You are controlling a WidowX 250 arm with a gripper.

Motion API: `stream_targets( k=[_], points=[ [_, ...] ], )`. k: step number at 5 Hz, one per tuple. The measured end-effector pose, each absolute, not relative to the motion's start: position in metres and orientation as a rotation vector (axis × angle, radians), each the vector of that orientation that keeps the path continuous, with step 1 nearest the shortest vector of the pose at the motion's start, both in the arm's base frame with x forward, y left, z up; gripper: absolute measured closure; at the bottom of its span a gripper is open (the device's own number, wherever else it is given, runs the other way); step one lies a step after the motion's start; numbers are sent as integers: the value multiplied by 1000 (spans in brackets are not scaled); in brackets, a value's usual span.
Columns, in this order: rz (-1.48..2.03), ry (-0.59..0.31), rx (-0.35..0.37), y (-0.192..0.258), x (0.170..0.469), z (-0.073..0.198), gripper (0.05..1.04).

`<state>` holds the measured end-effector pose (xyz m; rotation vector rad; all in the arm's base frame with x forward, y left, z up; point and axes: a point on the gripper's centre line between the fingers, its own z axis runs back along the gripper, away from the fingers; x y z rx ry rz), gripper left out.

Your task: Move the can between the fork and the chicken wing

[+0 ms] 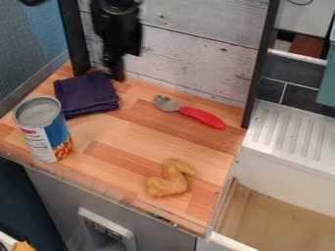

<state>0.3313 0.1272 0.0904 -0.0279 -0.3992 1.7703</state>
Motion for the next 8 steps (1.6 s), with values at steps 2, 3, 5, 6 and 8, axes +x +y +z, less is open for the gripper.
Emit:
stream_targets(
  k=[2,3,5,6,8],
  points=[
    [1915,-413,-33,180,292,110,83],
    [1991,-374,-63,211,265,104,83],
    [1991,-333,-45,244,232,87,83],
    [1991,-222,-55,249,224,57,83],
    [1972,-154,-11,253,221,36,83]
  ],
)
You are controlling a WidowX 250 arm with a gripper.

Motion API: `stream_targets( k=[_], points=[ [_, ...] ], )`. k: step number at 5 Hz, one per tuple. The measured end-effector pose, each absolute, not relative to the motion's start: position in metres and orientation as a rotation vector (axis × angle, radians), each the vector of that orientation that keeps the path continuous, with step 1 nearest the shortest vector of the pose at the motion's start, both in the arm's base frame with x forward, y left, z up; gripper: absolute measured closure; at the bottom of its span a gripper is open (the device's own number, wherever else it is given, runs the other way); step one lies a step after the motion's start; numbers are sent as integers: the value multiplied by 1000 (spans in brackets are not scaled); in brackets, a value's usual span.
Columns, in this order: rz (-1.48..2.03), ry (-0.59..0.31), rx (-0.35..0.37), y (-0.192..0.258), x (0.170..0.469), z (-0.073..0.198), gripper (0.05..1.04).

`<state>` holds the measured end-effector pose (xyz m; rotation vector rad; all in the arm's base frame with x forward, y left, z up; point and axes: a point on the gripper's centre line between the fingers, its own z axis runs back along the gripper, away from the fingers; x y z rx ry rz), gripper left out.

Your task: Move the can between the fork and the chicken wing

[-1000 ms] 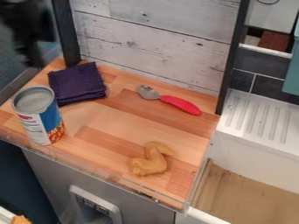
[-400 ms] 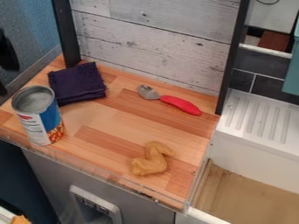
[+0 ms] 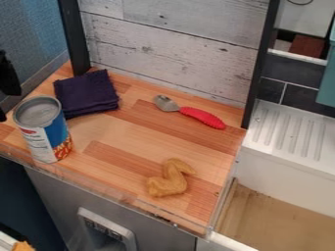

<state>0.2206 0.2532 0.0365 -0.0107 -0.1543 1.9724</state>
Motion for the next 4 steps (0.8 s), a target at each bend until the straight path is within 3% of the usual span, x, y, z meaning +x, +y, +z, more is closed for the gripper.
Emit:
stream_targets(
  k=[3,4],
  points=[
    [1932,-86,60,215,213,11,83],
    [1994,-95,16,201,223,6,83]
  ],
)
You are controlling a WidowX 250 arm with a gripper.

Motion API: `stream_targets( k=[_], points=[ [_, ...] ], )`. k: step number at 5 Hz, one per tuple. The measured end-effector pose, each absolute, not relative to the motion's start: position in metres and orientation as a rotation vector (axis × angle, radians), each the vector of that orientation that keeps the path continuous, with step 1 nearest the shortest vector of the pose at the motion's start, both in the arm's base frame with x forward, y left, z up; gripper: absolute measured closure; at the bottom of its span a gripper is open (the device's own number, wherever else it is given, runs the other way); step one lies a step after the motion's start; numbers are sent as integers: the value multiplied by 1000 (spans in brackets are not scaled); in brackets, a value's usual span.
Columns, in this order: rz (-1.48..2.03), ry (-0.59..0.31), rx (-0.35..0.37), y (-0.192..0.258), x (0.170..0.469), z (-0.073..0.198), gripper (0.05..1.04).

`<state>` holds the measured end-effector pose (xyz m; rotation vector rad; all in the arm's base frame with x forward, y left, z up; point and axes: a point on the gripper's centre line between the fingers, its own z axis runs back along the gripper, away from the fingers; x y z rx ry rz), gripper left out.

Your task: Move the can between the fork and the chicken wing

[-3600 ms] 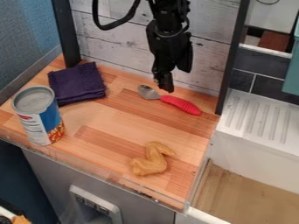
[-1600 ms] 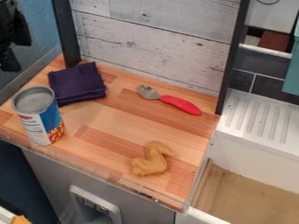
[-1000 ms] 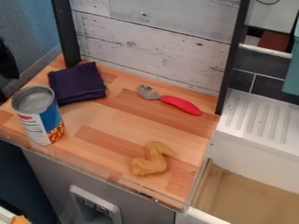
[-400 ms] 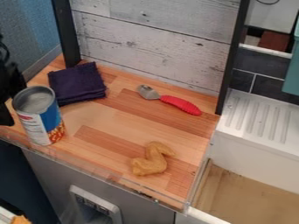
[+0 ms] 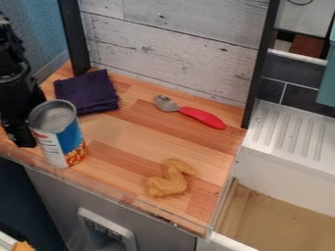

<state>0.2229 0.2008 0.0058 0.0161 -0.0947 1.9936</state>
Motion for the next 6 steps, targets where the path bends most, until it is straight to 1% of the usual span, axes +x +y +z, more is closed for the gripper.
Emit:
stream_targets(
  k=[1,2,4,5,6],
  points=[
    [2038,-145,113,181,238,6,83],
    [2101,-160,65,159,249,17,83],
    [2074,-161,-6,106,278,20,83],
    [2063,-171,-14,94,288,19,83],
    [2078,-165,-37,87,296,16,83]
  ],
)
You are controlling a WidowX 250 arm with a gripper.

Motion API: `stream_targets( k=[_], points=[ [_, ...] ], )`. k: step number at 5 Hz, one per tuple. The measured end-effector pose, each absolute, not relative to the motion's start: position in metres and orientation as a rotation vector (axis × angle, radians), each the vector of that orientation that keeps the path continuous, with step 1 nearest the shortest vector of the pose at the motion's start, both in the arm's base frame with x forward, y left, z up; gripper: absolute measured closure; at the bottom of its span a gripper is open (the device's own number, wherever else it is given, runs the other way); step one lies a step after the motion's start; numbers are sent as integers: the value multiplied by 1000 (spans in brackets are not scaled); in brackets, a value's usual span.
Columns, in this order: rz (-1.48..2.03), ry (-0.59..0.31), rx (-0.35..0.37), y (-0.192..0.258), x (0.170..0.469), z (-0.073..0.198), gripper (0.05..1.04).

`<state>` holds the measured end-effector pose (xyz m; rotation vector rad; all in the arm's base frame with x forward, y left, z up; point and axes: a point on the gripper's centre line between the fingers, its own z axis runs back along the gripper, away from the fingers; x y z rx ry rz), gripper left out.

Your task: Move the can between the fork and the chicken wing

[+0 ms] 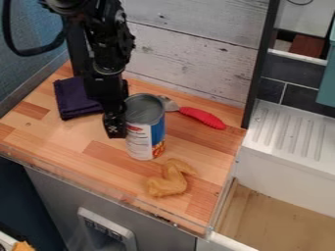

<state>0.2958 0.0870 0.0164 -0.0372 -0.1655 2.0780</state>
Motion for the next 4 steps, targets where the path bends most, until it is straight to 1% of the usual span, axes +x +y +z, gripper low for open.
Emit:
stream_targets(
  k=[1,2,4],
  points=[
    [2045,-150,-65,71,309,11,83],
    [2016,-153,-84,54,320,12,83],
    [1935,-128,-108,29,325,11,83]
  ],
)
